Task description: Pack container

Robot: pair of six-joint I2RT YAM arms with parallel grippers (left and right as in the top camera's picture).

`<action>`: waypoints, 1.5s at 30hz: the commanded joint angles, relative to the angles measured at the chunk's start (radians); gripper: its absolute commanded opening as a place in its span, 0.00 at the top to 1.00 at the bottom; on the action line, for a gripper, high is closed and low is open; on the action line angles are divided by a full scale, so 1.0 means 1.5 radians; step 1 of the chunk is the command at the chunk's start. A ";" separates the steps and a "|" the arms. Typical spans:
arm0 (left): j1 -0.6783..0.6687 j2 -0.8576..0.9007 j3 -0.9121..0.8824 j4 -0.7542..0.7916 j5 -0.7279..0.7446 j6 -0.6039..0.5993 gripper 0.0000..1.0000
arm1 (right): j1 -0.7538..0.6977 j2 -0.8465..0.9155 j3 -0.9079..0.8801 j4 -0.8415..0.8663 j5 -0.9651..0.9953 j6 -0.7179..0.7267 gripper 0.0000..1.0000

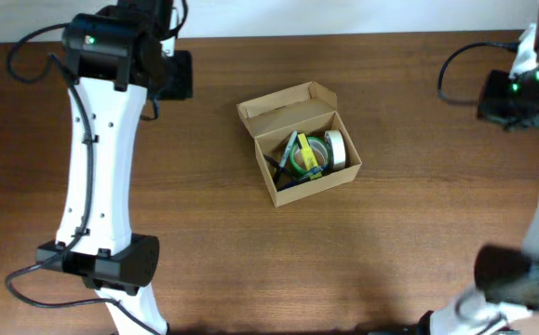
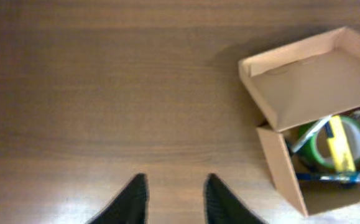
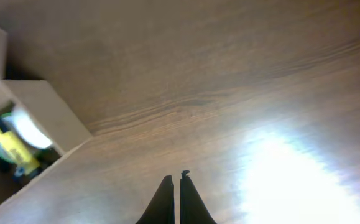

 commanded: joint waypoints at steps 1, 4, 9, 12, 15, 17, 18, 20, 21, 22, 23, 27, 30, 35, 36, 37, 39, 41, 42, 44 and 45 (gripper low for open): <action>0.012 -0.026 0.003 -0.018 0.009 -0.005 0.82 | -0.025 0.066 -0.003 0.005 -0.086 -0.043 0.96; 0.012 -0.026 0.002 -0.027 0.009 -0.005 0.91 | -0.033 0.129 -0.003 0.006 -0.167 -0.096 0.96; 0.012 -0.026 0.002 -0.027 0.022 -0.005 0.93 | -0.032 0.223 -0.003 0.004 -0.200 -0.130 0.96; 0.012 -0.026 0.002 -0.027 0.034 -0.005 0.95 | -0.032 0.276 -0.003 -0.006 -0.235 -0.156 0.96; 0.012 -0.026 0.002 -0.027 0.034 -0.005 0.96 | -0.032 0.314 -0.007 -0.017 -0.262 -0.172 0.96; 0.012 -0.026 0.002 -0.027 0.034 -0.005 0.96 | -0.030 0.329 -0.015 -0.017 -0.262 -0.172 0.96; 0.012 -0.026 0.002 -0.027 0.034 -0.005 0.97 | -0.027 0.334 -0.019 -0.017 -0.263 -0.172 0.96; 0.012 -0.026 0.002 -0.027 0.034 -0.005 0.97 | -0.021 0.342 -0.025 -0.014 -0.280 -0.188 0.96; 0.012 -0.026 0.002 -0.027 0.034 -0.005 0.96 | -0.017 0.344 -0.027 -0.013 -0.290 -0.196 0.96; 0.012 -0.026 0.002 -0.027 0.034 -0.005 0.96 | -0.011 0.346 -0.029 -0.012 -0.291 -0.202 0.96; 0.012 -0.026 0.002 -0.027 0.034 -0.005 0.96 | -0.005 0.347 -0.031 -0.011 -0.291 -0.202 0.96; 0.012 -0.026 0.002 -0.027 0.034 -0.005 0.97 | 0.027 0.351 -0.034 -0.004 -0.291 -0.204 0.96; 0.012 -0.026 0.002 -0.027 0.034 -0.005 0.97 | 0.058 0.357 -0.036 0.005 -0.284 -0.205 0.96; 0.012 -0.026 0.002 -0.027 0.033 -0.004 0.97 | 0.114 0.373 -0.058 0.030 -0.261 -0.207 0.96; 0.012 -0.026 0.002 -0.027 0.033 -0.004 0.97 | 0.121 0.376 -0.061 0.032 -0.259 -0.207 0.96; 0.012 -0.026 0.002 -0.027 0.034 -0.004 0.97 | 0.131 0.382 -0.065 0.037 -0.259 -0.207 0.96; 0.012 -0.026 0.002 -0.027 0.033 -0.004 0.98 | 0.145 0.389 -0.070 0.042 -0.259 -0.207 0.96; 0.012 -0.026 0.002 -0.027 0.033 -0.004 0.97 | 0.155 0.393 -0.071 0.044 -0.259 -0.207 0.96; 0.012 -0.026 0.002 -0.027 0.034 -0.004 0.98 | 0.159 0.396 -0.071 0.045 -0.259 -0.207 0.96; 0.012 -0.026 0.002 -0.027 0.034 -0.004 0.98 | 0.165 0.396 -0.071 0.045 -0.259 -0.207 0.96; 0.012 -0.026 0.002 -0.027 0.033 -0.004 0.98 | 0.169 0.396 -0.071 0.045 -0.259 -0.207 0.96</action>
